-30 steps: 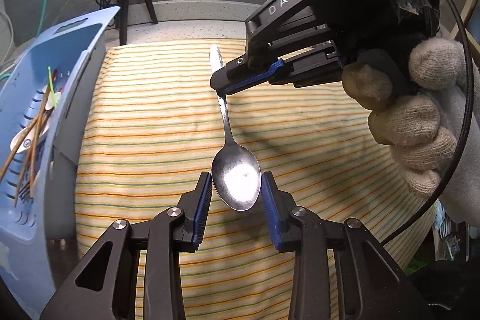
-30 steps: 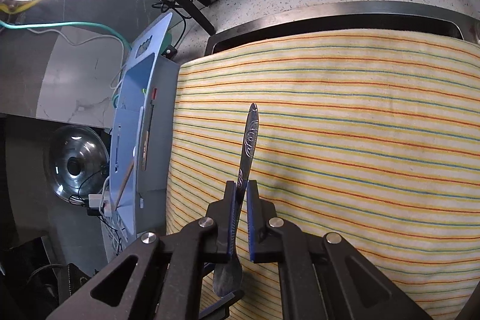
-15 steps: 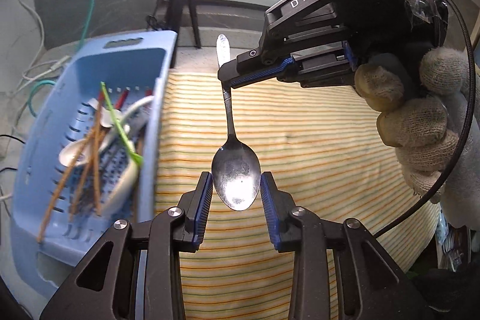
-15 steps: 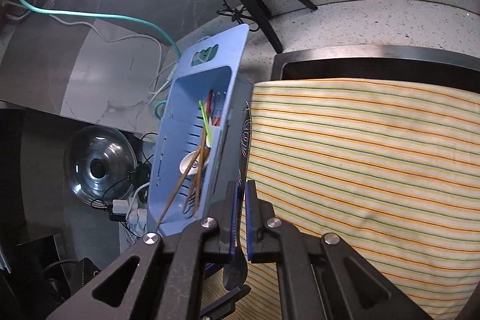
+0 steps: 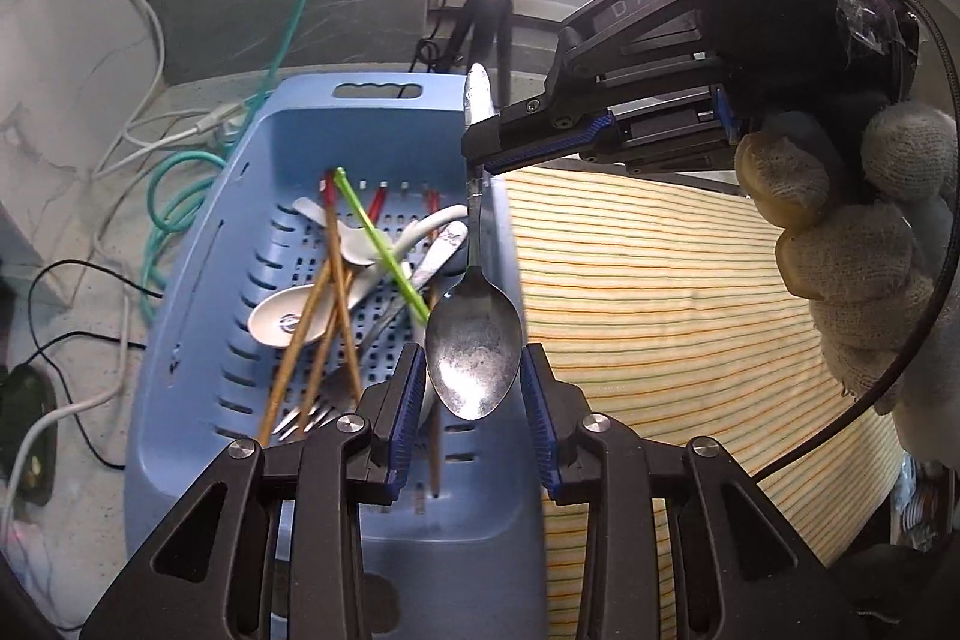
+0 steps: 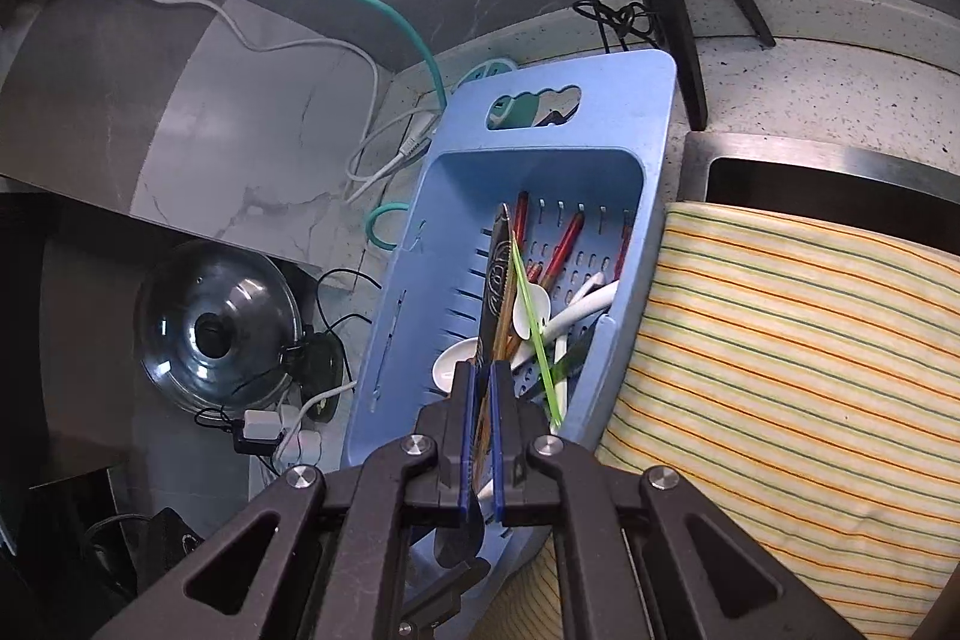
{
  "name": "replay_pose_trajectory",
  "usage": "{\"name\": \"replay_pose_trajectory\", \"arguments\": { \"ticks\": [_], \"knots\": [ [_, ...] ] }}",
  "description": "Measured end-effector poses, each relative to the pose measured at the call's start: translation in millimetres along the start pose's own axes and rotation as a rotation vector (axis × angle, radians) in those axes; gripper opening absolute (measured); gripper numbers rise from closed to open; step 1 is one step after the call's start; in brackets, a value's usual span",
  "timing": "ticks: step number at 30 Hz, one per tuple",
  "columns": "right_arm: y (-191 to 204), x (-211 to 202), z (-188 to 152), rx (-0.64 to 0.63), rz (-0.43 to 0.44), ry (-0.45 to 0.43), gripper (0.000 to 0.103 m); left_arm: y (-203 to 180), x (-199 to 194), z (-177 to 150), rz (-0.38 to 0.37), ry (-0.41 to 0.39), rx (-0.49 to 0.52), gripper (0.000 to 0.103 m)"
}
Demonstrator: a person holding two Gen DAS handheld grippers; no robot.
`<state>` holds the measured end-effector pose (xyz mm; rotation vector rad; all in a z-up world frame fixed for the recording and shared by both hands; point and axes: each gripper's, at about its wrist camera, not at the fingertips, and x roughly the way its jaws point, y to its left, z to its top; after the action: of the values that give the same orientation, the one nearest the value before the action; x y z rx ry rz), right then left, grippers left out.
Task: Organize utensils
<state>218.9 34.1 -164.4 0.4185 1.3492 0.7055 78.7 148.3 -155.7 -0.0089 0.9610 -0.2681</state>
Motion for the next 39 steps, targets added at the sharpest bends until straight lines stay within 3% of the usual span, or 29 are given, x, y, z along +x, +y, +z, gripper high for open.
{"name": "replay_pose_trajectory", "arguments": {
  "ticks": [8,9,10,16,18,22,25,30,33,39],
  "knots": [
    [6.5,14.3,7.9,-0.027,-0.026,0.021,0.005,9.0,3.5,0.2,0.020,0.010,-0.018,0.031],
    [6.9,15.2,8.5,-0.030,-0.029,0.022,0.005,9.8,3.6,0.3,0.023,0.010,-0.020,0.029],
    [6.7,15.8,8.8,-0.031,-0.033,0.023,0.005,10.8,4.3,0.7,0.030,0.008,-0.022,0.020],
    [12.6,13.9,8.2,-0.090,-0.081,0.010,0.008,20.0,7.1,3.5,0.038,0.016,-0.063,0.020],
    [12.5,11.8,8.6,-0.091,-0.078,0.011,0.009,23.0,7.5,3.8,0.042,0.025,-0.082,0.023],
    [12.6,4.5,6.1,-0.108,-0.091,-0.002,0.029,27.0,2.4,2.7,0.053,0.028,-0.118,0.025],
    [12.0,-3.8,0.7,-0.133,-0.108,-0.015,0.033,30.9,-2.1,1.1,0.060,0.030,-0.155,0.034],
    [10.1,-21.7,-12.6,-0.187,-0.144,-0.034,0.036,32.5,-14.1,-1.2,0.082,0.015,-0.200,0.034],
    [9.5,-35.2,-22.5,-0.217,-0.169,-0.049,0.036,30.6,-23.2,-2.0,0.099,0.012,-0.243,0.042],
    [14.2,-69.1,-45.0,-0.287,-0.198,-0.103,0.038,17.0,-48.0,-1.4,0.129,-0.028,-0.262,0.042]
  ]
}}
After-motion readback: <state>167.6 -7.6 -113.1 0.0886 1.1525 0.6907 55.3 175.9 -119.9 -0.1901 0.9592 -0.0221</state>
